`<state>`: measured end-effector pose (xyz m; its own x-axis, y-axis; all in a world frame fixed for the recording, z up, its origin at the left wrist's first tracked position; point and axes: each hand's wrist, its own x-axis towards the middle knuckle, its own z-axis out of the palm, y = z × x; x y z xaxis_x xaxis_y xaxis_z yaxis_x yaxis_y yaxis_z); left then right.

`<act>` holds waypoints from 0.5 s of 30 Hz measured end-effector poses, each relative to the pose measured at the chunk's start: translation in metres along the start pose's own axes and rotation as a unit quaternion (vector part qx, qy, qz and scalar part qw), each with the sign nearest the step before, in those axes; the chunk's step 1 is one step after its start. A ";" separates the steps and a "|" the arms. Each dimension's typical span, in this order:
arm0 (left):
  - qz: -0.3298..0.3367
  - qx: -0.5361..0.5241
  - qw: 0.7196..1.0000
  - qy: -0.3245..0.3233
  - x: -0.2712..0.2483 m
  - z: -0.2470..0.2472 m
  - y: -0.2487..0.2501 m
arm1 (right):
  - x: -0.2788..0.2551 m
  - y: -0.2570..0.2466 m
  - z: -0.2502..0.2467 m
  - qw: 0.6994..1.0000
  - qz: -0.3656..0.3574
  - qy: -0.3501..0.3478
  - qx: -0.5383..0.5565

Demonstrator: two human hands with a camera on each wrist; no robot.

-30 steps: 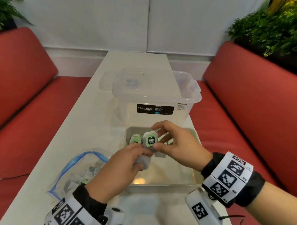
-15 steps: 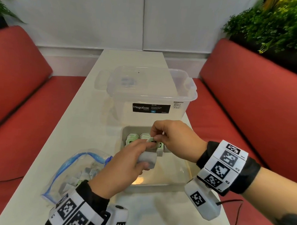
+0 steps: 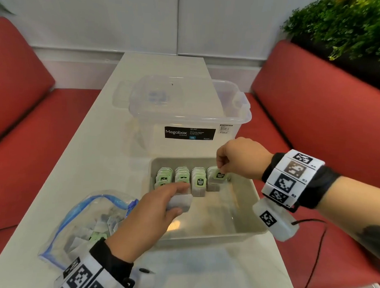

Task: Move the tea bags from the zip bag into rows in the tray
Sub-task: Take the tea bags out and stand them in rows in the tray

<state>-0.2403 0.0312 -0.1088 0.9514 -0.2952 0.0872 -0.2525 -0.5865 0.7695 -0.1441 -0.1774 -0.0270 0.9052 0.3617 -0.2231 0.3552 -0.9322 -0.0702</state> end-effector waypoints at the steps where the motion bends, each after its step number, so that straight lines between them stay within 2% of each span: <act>1: 0.004 0.003 1.000 0.000 0.000 0.002 -0.002 | 0.005 0.002 0.004 1.000 0.003 -0.018 -0.021; 9: 0.029 0.029 0.999 -0.027 -0.005 0.013 -0.012 | 0.042 -0.002 0.033 0.988 0.004 -0.119 -0.101; 15: 0.027 0.035 0.998 -0.045 -0.006 0.012 -0.011 | 0.056 -0.009 0.047 0.979 0.007 -0.137 -0.150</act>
<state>-0.2451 0.0303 -0.1253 0.9169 -0.3935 0.0676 -0.3181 -0.6178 0.7191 -0.1071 -0.1493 -0.0842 0.8284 0.2918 -0.4781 0.4325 -0.8756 0.2151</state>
